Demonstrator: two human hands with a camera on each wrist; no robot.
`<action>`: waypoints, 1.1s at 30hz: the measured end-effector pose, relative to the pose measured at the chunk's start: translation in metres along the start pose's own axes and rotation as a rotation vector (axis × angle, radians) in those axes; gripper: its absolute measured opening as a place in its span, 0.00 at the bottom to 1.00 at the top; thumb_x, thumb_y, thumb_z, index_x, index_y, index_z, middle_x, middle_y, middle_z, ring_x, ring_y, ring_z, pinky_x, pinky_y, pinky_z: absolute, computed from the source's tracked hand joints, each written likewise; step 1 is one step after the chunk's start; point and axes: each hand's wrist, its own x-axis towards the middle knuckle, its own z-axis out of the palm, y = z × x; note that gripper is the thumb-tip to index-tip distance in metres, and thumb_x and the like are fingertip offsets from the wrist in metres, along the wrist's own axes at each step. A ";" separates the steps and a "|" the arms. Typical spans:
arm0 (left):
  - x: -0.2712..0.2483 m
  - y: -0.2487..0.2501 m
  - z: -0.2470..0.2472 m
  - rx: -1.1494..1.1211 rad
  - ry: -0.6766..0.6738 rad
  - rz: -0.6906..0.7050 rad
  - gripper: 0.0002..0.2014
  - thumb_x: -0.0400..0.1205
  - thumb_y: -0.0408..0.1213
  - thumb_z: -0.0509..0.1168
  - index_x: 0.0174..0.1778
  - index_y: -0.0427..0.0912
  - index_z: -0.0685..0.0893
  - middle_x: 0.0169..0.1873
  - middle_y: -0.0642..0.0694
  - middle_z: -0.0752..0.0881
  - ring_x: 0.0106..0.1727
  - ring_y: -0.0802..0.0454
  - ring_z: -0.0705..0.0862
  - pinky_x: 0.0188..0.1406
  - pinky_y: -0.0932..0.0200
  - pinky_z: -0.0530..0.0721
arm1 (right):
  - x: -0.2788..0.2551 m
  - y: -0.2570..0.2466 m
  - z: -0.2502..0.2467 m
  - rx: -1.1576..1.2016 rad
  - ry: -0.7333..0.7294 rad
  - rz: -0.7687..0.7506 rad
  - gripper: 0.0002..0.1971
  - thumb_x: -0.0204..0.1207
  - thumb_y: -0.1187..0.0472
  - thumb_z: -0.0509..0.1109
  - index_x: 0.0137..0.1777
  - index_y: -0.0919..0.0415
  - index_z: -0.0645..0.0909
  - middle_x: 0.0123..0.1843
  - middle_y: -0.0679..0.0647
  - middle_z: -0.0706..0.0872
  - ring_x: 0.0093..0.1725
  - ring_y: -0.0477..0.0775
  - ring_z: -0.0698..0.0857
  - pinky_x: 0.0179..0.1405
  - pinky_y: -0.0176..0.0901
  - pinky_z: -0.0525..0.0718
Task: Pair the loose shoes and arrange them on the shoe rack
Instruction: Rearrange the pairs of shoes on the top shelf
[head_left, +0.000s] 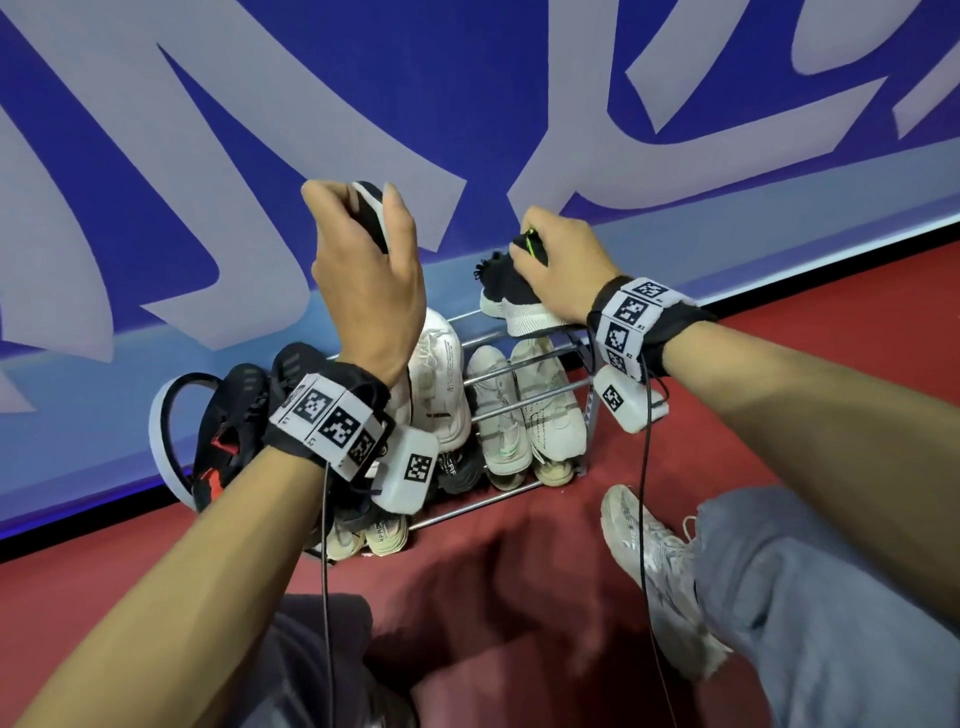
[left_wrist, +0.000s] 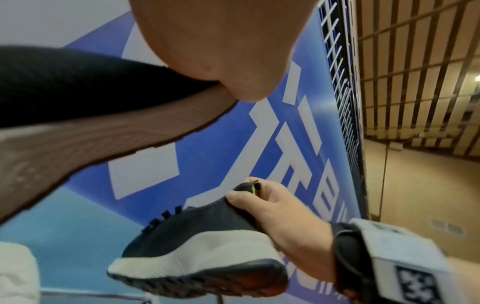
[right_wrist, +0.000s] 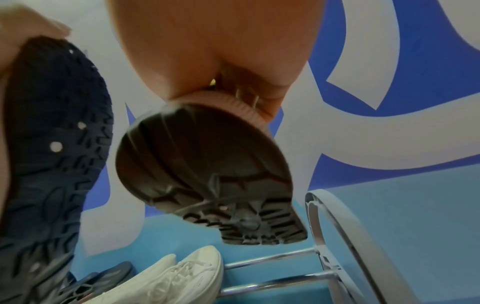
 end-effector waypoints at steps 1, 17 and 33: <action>0.001 -0.006 0.001 0.024 -0.019 0.002 0.13 0.89 0.47 0.57 0.49 0.43 0.65 0.37 0.42 0.76 0.35 0.48 0.75 0.33 0.58 0.73 | 0.000 0.002 0.003 -0.009 -0.036 0.008 0.10 0.83 0.53 0.65 0.44 0.55 0.70 0.37 0.53 0.79 0.39 0.60 0.80 0.36 0.48 0.79; -0.041 -0.140 0.008 0.665 -1.232 -0.348 0.48 0.68 0.66 0.76 0.81 0.55 0.63 0.69 0.41 0.71 0.69 0.40 0.78 0.73 0.48 0.76 | -0.030 0.017 0.042 -0.326 -0.859 0.119 0.21 0.77 0.48 0.72 0.29 0.57 0.71 0.29 0.53 0.75 0.31 0.55 0.76 0.33 0.43 0.74; -0.066 -0.109 0.030 0.317 -1.415 -0.706 0.24 0.77 0.61 0.73 0.42 0.40 0.85 0.31 0.44 0.82 0.29 0.49 0.77 0.29 0.61 0.74 | -0.021 -0.005 0.059 -0.518 -0.755 0.444 0.28 0.67 0.48 0.79 0.58 0.65 0.75 0.55 0.61 0.81 0.58 0.62 0.84 0.53 0.47 0.85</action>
